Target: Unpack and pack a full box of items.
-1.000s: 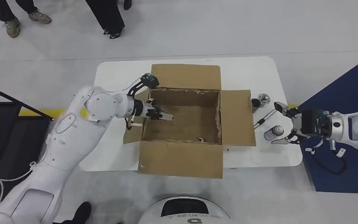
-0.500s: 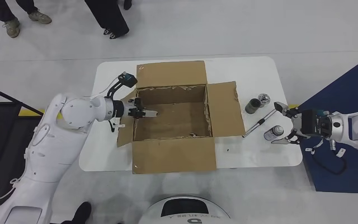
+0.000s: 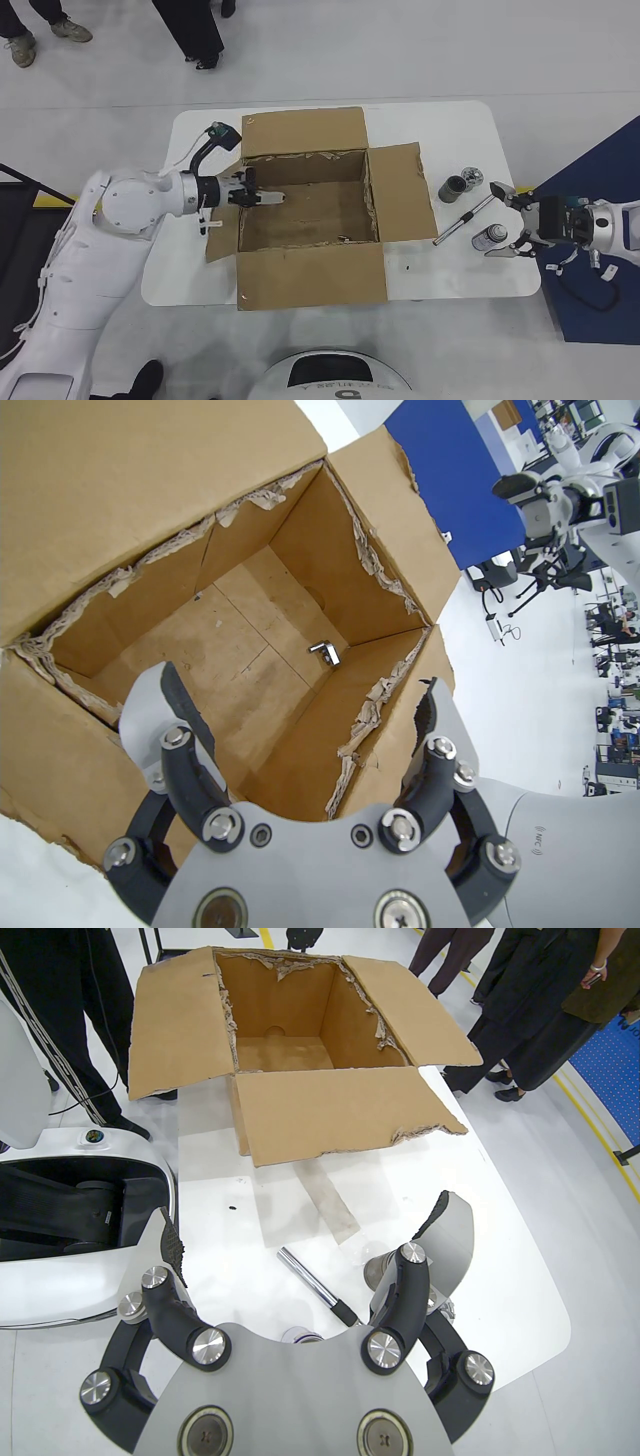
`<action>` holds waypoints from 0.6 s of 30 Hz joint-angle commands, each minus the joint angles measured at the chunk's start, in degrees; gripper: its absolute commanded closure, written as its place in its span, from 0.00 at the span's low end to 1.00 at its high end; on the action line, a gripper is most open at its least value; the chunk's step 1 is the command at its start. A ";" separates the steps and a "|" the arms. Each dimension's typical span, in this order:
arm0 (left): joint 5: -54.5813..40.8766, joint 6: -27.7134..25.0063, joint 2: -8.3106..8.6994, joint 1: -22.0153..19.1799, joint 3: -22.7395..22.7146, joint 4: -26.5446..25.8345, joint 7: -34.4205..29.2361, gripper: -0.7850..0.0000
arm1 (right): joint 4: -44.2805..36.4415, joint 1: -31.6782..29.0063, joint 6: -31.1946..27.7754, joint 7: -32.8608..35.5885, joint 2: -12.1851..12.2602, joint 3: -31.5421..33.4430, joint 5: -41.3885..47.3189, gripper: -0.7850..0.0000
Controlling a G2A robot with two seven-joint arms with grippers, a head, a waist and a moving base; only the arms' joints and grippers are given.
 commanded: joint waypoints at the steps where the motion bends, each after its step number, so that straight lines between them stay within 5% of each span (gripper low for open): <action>1: 6.56 -0.38 -0.15 -0.87 2.33 -0.84 0.24 0.00 | 0.00 0.00 0.00 0.00 0.00 0.00 0.00 0.00; 13: 20.12 -4.93 -3.68 -15.96 21.80 4.65 -7.31 0.00 | 0.00 0.00 0.00 0.00 0.00 0.00 0.00 0.00; 18: 15.11 -5.20 -4.30 -16.64 22.14 5.48 -4.10 0.00 | 0.00 0.00 0.00 0.00 0.00 0.00 0.00 0.00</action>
